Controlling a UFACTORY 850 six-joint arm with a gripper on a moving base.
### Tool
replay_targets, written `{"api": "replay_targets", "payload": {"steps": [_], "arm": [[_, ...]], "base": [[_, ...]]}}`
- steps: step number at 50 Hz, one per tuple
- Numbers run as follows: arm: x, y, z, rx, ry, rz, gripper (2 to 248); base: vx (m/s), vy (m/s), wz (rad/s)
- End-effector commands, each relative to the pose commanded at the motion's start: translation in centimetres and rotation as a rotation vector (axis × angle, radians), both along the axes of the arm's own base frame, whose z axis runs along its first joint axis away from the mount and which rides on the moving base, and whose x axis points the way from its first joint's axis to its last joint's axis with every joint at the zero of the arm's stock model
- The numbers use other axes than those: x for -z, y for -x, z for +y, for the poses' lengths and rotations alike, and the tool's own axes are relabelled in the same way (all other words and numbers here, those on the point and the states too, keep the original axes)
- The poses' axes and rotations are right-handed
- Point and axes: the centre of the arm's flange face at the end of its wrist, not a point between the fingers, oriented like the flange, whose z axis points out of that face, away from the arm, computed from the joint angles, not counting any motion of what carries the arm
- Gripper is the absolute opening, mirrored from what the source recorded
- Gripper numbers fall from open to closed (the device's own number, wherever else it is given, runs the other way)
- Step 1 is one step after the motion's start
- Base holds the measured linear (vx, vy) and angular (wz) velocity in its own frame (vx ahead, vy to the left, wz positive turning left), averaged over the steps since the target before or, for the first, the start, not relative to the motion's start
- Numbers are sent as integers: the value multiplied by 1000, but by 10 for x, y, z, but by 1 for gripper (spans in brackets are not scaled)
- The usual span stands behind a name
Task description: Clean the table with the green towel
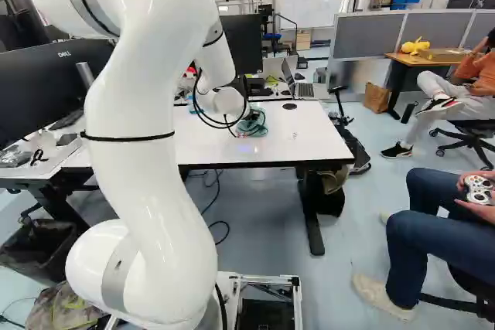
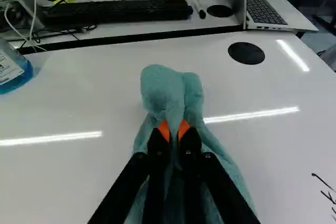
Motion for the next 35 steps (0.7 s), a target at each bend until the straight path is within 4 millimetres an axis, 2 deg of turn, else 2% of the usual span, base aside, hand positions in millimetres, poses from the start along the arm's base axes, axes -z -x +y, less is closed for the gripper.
{"api": "replay_targets", "payload": {"steps": [22,35], "arm": [[-1,6,36,-63,0,5,38],[0,-1,55,-98,0,1,38]], "base": [[0,0,0],[0,0,0]]}}
